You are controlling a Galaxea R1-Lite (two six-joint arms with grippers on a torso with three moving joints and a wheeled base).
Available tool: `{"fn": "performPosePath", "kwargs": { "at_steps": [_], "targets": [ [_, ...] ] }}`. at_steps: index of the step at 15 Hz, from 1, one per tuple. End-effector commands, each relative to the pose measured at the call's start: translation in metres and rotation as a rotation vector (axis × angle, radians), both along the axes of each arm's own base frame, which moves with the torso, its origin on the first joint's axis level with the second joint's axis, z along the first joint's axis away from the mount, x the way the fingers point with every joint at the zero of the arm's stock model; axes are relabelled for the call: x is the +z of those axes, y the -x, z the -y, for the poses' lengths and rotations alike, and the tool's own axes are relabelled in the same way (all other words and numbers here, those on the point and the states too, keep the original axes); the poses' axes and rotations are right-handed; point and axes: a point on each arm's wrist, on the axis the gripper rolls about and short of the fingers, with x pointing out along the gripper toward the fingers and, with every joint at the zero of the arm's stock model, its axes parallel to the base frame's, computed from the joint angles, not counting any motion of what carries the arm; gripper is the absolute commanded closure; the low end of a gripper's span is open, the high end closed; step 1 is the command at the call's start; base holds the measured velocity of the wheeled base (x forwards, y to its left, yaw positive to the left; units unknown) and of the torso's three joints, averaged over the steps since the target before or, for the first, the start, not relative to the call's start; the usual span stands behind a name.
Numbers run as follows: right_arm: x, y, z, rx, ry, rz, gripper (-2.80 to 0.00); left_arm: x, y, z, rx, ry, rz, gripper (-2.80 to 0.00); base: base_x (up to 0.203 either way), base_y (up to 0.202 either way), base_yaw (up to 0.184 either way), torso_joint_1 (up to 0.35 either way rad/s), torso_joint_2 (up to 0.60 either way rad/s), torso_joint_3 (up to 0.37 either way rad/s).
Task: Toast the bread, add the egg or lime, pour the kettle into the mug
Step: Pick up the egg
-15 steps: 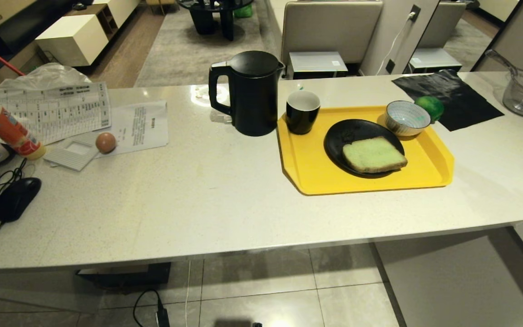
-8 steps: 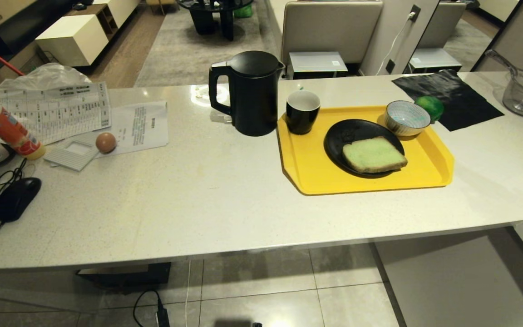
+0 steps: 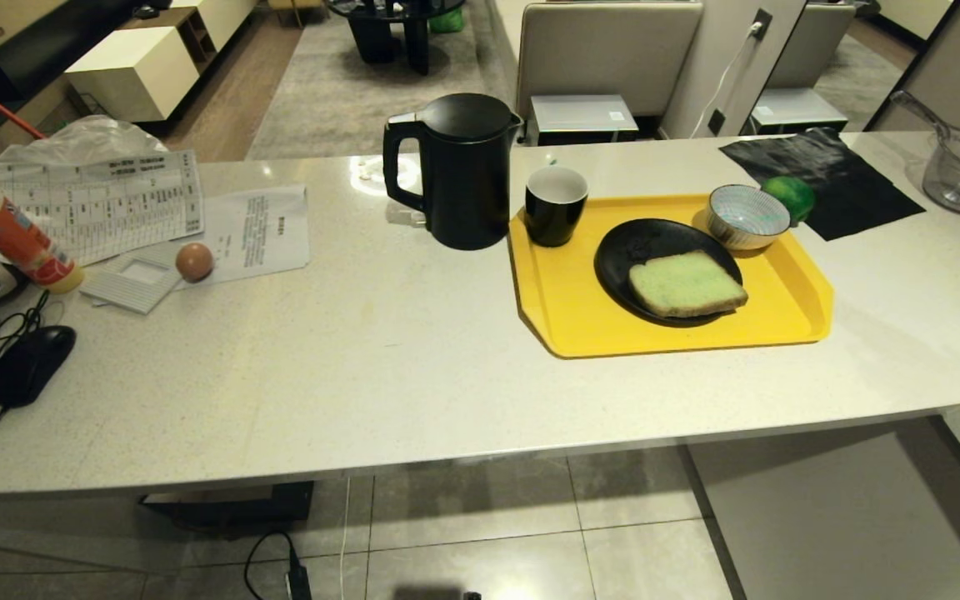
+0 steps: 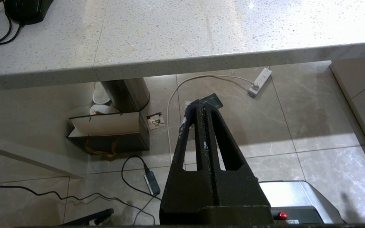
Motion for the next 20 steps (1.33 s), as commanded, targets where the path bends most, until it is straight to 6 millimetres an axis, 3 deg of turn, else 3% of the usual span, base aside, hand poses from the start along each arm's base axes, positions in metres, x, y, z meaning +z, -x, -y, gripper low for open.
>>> {"fn": "performPosePath", "kwargs": {
  "at_steps": [1, 20],
  "targets": [
    [-0.0071, -0.0022, 0.0, 0.0, 0.0, -0.027, 0.0, 0.0, -0.0001, 0.0, -0.001, 0.0, -0.001, 0.0, 0.0, 0.0, 0.0, 0.0, 0.0, 0.0],
    [-0.0071, -0.0022, 0.0, -0.001, -0.002, -0.027, 0.0, 0.0, -0.0001, 0.0, 0.0, 0.0, -0.001, 0.0, 0.0, 0.0, 0.0, 0.0, 0.0, 0.0]
  ]
}}
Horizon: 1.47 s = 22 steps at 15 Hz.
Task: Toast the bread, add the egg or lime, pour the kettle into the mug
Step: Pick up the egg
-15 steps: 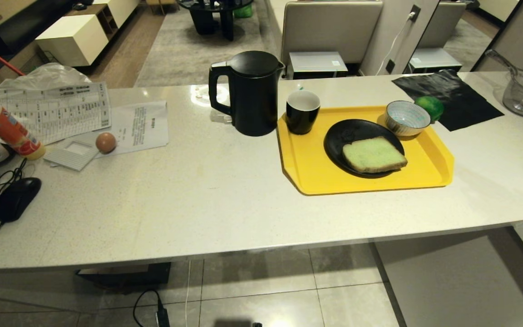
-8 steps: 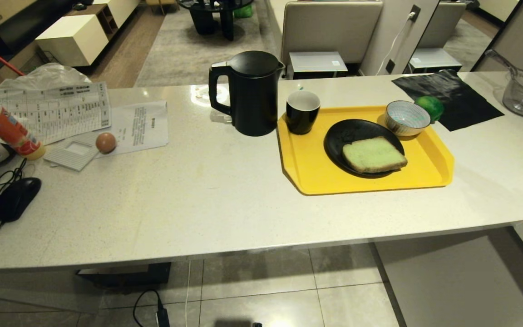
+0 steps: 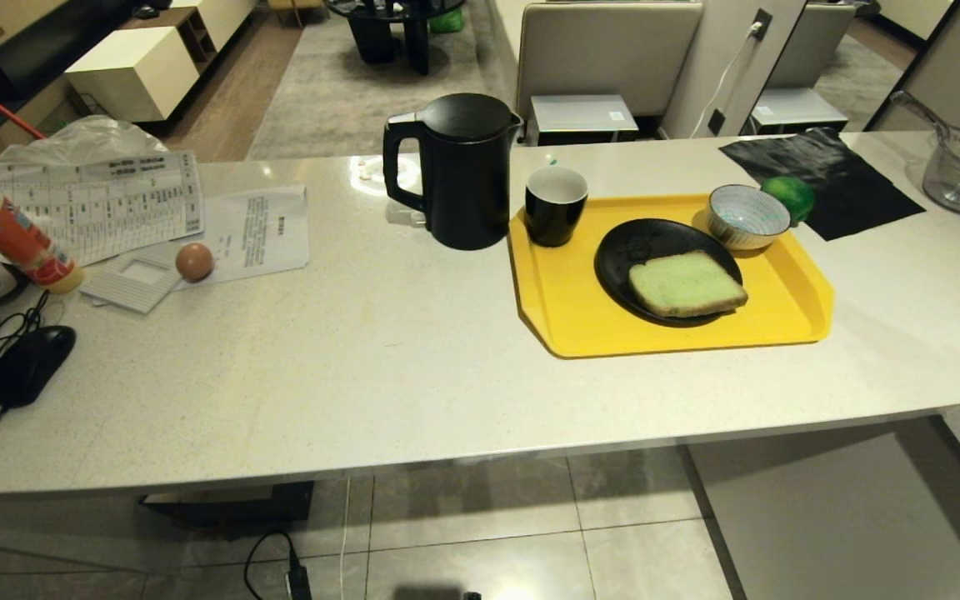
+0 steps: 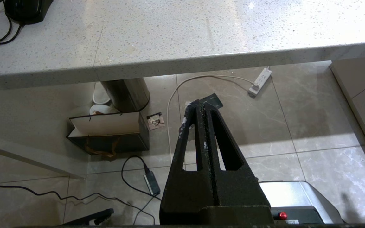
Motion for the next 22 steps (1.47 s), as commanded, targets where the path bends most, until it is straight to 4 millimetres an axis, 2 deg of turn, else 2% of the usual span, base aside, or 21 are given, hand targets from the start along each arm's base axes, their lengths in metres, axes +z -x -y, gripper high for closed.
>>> {"fn": "performPosePath", "kwargs": {
  "at_steps": [1, 5, 22],
  "targets": [
    [-0.0071, -0.0022, 0.0, 0.0, -0.001, -0.027, 0.0, 0.0, -0.0001, 0.0, 0.0, 0.0, -0.001, 0.0, 0.0, 0.0, 0.0, 0.0, 0.0, 0.0],
    [-0.0071, -0.0022, 0.0, 0.0, -0.001, -0.026, 0.0, 0.0, -0.0001, 0.0, 0.0, 0.0, -0.001, 0.0, -0.003, 0.0, -0.073, 0.002, 0.0, 0.002],
    [-0.0071, -0.0022, 0.0, 0.0, -0.001, -0.027, 0.0, 0.0, -0.0001, 0.0, 0.0, 0.0, -0.001, 0.0, 0.0, 0.007, -0.166, 0.003, 0.0, 0.003]
  ]
}}
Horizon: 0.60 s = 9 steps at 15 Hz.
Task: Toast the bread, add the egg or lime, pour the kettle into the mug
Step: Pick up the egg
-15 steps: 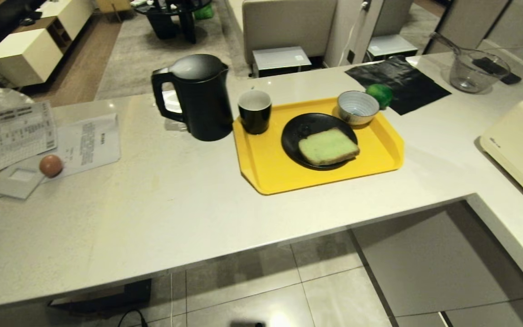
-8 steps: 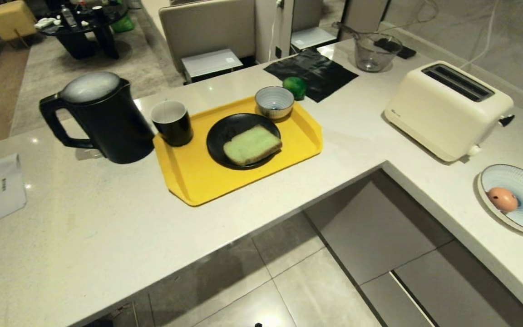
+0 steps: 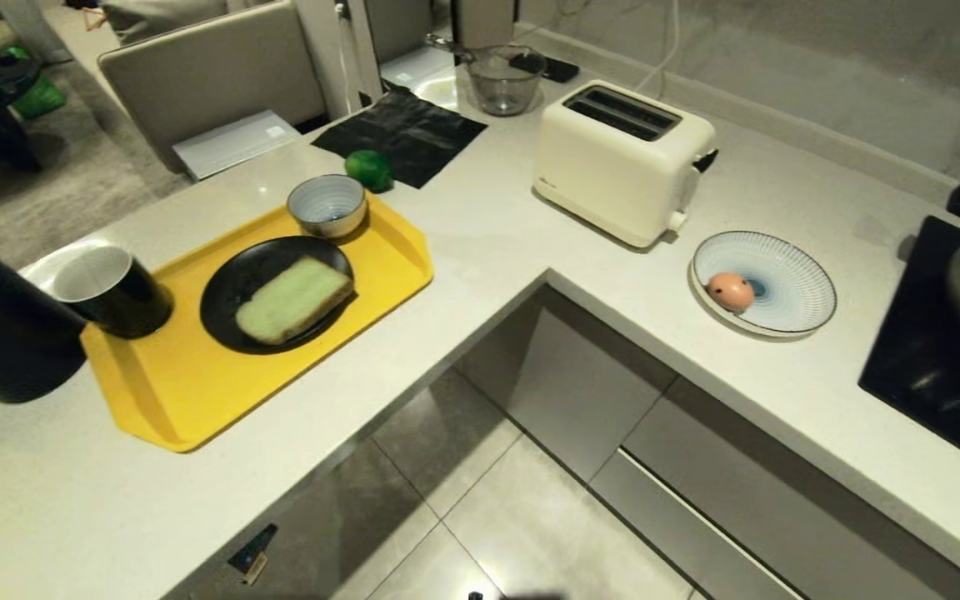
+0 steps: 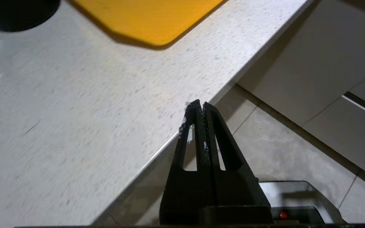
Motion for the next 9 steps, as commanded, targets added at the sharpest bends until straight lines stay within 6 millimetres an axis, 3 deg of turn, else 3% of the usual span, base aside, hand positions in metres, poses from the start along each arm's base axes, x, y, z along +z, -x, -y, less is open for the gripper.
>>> {"fn": "performPosePath", "kwargs": {
  "at_steps": [1, 3, 9],
  "targets": [
    [-0.0071, -0.0022, 0.0, 0.0, 0.0, -0.026, 0.0, 0.0, -0.0001, 0.0, 0.0, 0.0, -0.001, 0.0, -0.002, -0.002, -0.144, 0.012, 0.0, 0.002],
    [-0.0071, -0.0022, 0.0, 0.0, 0.0, -0.026, 0.0, 0.0, -0.0001, 0.0, 0.0, 0.0, -0.001, 0.0, -0.006, 0.002, -0.094, 0.001, 0.0, 0.003],
    [-0.0071, -0.0022, 0.0, 0.0, 0.001, -0.026, 0.0, 0.0, -0.0001, 0.0, 0.001, 0.0, -0.001, 0.0, 0.0, 0.0, 0.0, 0.0, 0.0, 0.0]
  ]
}}
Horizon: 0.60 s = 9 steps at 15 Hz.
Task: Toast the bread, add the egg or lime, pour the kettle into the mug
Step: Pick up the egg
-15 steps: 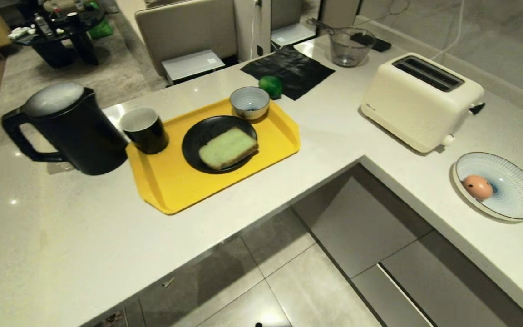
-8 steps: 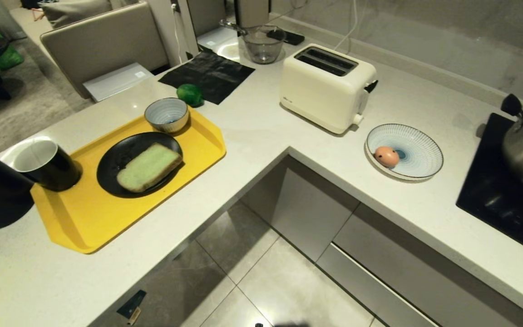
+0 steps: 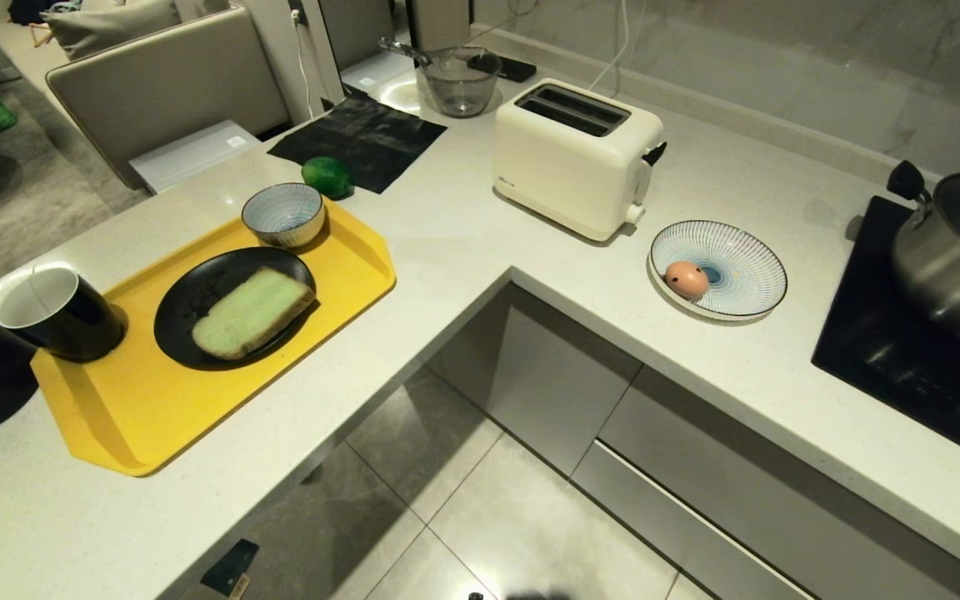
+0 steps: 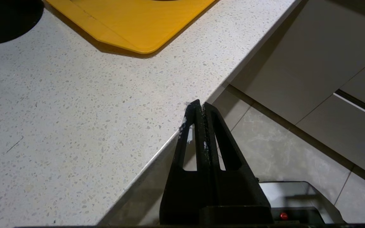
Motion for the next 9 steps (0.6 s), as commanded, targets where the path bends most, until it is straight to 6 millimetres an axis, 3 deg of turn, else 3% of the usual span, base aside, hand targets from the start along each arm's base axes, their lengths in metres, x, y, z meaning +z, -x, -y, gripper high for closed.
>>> {"fn": "performPosePath", "kwargs": {
  "at_steps": [1, 9],
  "targets": [
    [-0.0071, -0.0022, 0.0, 0.0, -0.001, -0.027, 0.0, 0.0, -0.0001, 0.0, 0.0, 0.0, -0.001, 0.0, 0.0, 0.0, 0.0, 0.0, 0.0, 0.0],
    [-0.0071, -0.0022, 0.0, 0.0, 0.002, -0.027, 0.0, 0.0, -0.0001, 0.0, 0.001, 0.0, -0.001, 0.0, 0.0, 0.0, 0.0, 0.0, 0.0, 0.0]
  ]
}}
